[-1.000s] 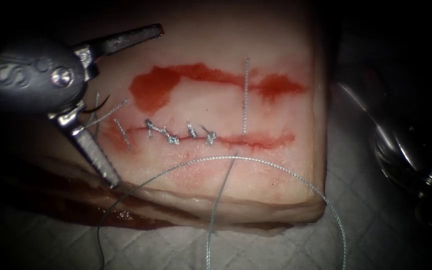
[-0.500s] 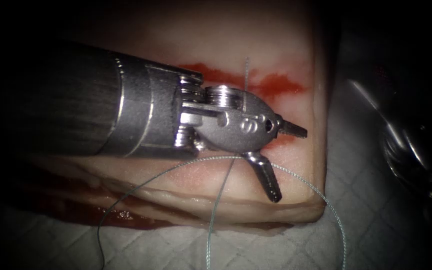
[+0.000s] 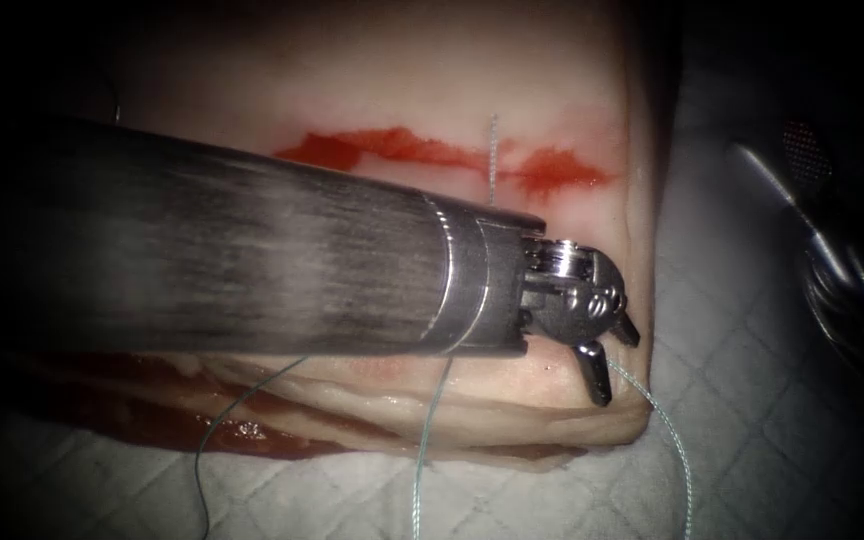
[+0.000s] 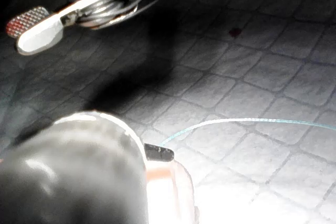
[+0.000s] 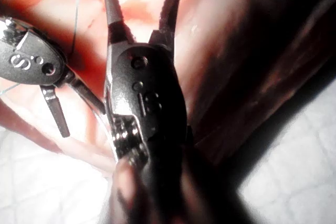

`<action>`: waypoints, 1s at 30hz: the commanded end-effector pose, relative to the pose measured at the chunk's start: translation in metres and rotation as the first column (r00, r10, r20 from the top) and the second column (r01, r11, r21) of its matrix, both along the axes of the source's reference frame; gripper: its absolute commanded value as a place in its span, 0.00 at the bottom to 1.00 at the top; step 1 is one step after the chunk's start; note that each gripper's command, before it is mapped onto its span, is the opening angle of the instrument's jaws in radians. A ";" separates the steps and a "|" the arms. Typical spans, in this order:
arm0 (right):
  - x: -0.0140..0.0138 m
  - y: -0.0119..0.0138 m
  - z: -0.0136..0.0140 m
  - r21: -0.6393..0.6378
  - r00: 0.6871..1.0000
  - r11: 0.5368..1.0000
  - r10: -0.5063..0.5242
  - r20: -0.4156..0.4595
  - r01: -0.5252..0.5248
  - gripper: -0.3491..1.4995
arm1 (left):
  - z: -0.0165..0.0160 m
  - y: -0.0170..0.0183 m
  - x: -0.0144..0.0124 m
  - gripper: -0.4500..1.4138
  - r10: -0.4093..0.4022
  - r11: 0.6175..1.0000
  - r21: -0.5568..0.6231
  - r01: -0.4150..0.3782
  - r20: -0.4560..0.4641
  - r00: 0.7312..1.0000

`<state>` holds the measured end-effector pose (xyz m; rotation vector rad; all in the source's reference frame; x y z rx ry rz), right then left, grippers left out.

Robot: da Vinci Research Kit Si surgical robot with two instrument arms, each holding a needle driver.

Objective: Wound Closure
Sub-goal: Grab onto the long end of the thread using the left grasper

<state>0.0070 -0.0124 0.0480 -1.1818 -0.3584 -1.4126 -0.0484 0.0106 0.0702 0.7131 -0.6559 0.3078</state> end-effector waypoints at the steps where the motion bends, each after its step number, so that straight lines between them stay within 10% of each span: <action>1: 0.0009 0.0001 0.0005 -0.002 1.000 1.000 -0.003 -0.005 0.003 0.90 | 0.0009 -0.0001 -0.0008 0.40 0.006 1.000 -0.005 -0.006 -0.004 1.000; 8: 0.0013 0.0000 0.0005 -0.001 1.000 1.000 -0.007 -0.013 0.007 0.90 | 0.0030 -0.0012 -0.0022 0.29 0.074 0.997 -0.030 -0.073 0.012 0.997; 11: 0.0013 0.0000 0.0005 -0.001 1.000 1.000 -0.007 -0.013 0.007 0.90 | 0.0035 -0.0015 -0.0025 0.00 0.077 0.997 -0.024 -0.077 -0.001 0.997; 18: 0.0014 -0.0001 0.0006 -0.003 1.000 1.000 -0.006 -0.013 0.006 0.90 | 0.0029 -0.0010 -0.0025 0.00 0.058 0.998 0.019 -0.058 -0.024 0.998; 25: 0.0017 -0.0002 0.0006 -0.005 1.000 1.000 -0.011 -0.015 0.010 0.90 | -0.0034 0.0052 0.0007 0.00 -0.240 0.967 0.125 0.223 0.144 0.960; 30: 0.0020 -0.0003 0.0006 -0.008 0.999 0.999 -0.033 -0.027 0.033 0.87 | -0.0084 0.0099 0.0082 0.00 -0.430 0.903 0.052 0.427 0.149 0.891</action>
